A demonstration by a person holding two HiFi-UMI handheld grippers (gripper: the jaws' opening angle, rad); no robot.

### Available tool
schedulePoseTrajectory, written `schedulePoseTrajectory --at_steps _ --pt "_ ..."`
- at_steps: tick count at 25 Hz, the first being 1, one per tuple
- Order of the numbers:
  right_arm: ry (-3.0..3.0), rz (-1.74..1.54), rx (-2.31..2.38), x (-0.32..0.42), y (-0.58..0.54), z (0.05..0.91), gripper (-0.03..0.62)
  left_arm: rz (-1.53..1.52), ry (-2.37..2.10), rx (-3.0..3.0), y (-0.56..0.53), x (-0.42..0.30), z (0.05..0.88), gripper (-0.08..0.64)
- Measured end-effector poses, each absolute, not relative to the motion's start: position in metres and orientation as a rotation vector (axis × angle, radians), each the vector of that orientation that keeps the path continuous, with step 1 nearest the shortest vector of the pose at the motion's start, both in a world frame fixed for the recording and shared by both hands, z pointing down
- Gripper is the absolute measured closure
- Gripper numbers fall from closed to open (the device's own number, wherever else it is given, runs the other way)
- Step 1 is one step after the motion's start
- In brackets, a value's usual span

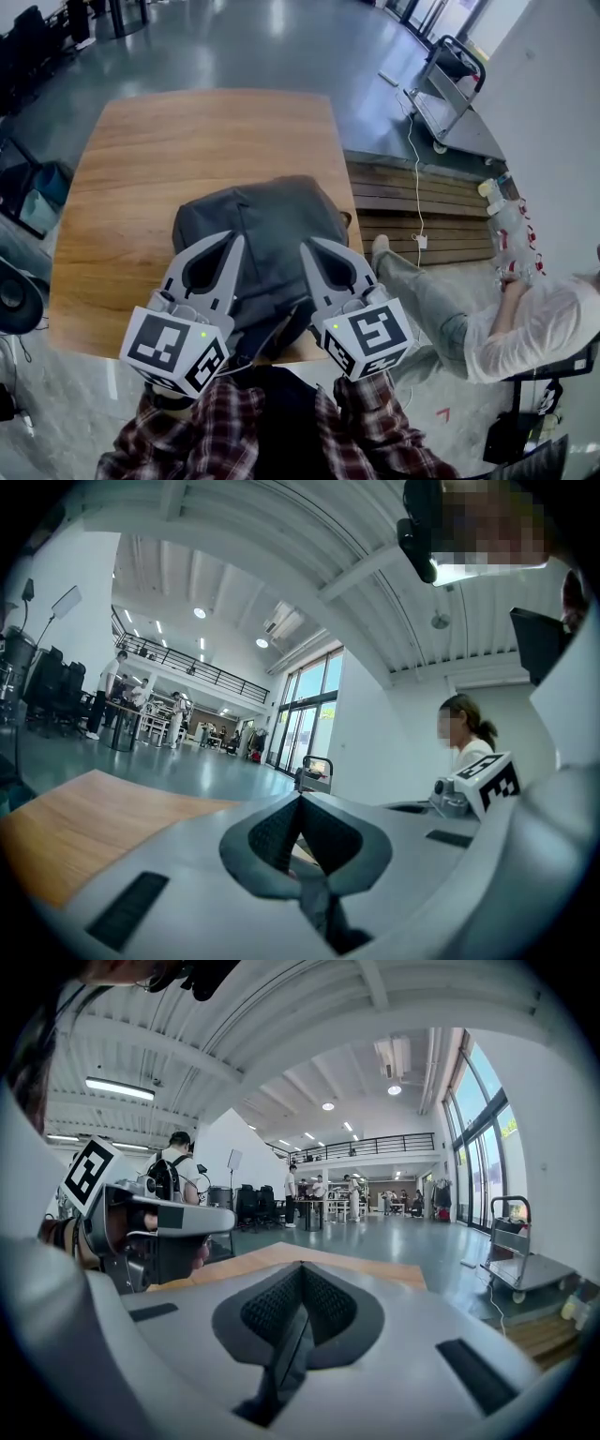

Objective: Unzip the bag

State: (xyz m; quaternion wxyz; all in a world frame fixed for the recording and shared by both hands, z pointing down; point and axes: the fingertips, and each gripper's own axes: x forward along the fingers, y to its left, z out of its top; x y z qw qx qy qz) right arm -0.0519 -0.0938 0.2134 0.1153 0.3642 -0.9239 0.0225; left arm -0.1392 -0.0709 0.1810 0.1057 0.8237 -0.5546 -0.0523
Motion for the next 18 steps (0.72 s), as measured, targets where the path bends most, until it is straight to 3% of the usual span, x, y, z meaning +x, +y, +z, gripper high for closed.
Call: schedulePoseTrajectory --at_steps 18 --pt "-2.701 0.080 1.074 -0.044 -0.097 0.216 0.581 -0.130 -1.610 2.450 -0.076 -0.127 0.181 0.552"
